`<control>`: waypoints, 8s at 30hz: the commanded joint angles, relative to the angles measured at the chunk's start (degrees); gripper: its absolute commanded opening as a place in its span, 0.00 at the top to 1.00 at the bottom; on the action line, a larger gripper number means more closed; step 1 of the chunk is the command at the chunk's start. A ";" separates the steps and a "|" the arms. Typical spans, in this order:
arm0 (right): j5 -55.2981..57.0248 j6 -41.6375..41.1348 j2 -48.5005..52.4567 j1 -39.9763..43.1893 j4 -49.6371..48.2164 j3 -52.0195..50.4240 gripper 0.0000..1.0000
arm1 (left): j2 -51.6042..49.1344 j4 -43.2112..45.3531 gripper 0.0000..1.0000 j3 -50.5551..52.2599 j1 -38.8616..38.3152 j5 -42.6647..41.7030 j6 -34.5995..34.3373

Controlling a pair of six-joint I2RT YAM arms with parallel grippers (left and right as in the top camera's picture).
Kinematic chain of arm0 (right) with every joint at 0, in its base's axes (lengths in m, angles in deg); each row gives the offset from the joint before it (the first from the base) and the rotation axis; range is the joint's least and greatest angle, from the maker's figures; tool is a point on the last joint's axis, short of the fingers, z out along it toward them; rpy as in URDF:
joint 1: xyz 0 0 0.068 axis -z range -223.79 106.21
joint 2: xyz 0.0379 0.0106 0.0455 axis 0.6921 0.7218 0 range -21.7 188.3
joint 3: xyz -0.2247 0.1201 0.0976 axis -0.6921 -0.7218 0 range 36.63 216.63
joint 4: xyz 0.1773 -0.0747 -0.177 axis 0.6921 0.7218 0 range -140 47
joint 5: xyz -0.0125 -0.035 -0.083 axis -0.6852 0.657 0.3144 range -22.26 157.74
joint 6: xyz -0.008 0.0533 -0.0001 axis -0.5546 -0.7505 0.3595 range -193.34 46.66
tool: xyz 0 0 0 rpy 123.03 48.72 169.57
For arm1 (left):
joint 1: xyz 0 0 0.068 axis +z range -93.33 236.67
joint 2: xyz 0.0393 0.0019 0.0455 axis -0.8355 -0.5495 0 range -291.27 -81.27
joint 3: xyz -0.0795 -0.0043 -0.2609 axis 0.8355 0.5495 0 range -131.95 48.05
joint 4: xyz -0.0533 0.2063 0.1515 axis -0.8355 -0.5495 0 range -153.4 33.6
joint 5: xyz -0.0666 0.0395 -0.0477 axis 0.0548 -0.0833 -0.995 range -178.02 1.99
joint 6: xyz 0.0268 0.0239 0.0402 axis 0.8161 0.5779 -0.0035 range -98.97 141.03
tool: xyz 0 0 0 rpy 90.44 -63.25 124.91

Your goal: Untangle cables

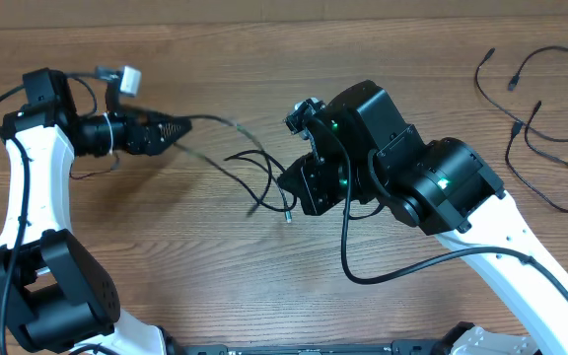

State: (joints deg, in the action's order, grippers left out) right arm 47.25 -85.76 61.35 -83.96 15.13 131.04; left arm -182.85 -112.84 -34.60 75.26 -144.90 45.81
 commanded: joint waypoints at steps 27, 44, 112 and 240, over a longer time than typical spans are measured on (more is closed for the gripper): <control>0.52 -0.68 0.13 -0.33 -2.84 -0.17 0.96 | 1.62 -25.83 0.01 0.28 -2.12 -8.68 71.23; 4.11 -10.34 0.11 -0.28 8.09 -0.17 0.96 | 1.60 0.28 0.01 0.28 -0.61 17.66 7.50; 23.02 3.93 10.25 83.23 22.60 -1.14 0.96 | 1.60 1.03 0.00 0.28 -0.61 18.58 6.05; 1.18 12.70 -0.90 43.60 11.52 -3.34 0.00 | 1.33 1.03 0.00 0.28 -0.61 36.54 6.05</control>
State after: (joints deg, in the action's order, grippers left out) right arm 47.86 -73.33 60.34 -40.18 26.73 127.89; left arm -182.79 -111.88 -34.38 74.43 -108.72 52.63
